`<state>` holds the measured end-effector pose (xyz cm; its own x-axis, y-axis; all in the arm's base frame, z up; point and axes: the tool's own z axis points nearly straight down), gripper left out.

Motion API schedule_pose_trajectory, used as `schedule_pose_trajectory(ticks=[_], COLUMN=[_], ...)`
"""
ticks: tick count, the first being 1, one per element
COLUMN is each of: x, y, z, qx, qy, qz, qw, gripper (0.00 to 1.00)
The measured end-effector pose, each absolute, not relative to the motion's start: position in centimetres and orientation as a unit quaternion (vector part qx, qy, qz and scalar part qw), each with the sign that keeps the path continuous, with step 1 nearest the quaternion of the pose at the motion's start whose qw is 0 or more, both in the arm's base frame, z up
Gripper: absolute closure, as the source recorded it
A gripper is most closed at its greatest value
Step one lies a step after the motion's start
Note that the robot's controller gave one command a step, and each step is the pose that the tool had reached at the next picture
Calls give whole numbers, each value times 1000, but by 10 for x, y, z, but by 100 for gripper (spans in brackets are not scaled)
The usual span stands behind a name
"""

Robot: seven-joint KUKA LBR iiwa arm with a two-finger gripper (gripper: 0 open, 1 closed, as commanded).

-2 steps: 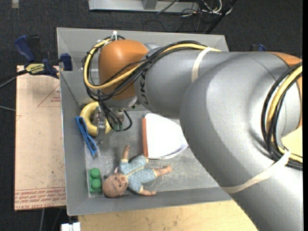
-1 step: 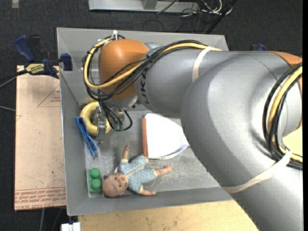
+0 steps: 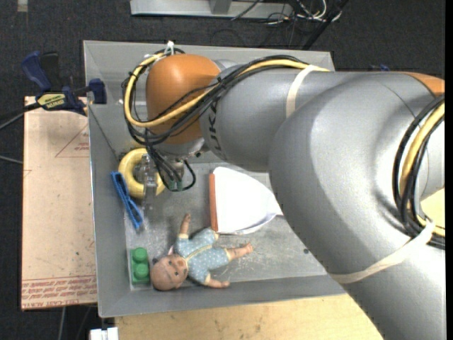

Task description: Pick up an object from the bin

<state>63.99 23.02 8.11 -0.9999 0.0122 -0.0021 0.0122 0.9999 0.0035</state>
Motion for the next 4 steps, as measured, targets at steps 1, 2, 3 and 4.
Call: schedule_pose_trajectory(ticks=[1, 2, 3, 4], x=[640, 641, 641, 641], y=[230, 230, 231, 231], z=[96, 111, 122, 131], qx=[6, 6, 6, 6], qy=[1000, 1000, 1000, 1000], qz=[2, 2, 3, 3], qw=[1, 3, 4, 4], gripper=[100, 100, 100, 100])
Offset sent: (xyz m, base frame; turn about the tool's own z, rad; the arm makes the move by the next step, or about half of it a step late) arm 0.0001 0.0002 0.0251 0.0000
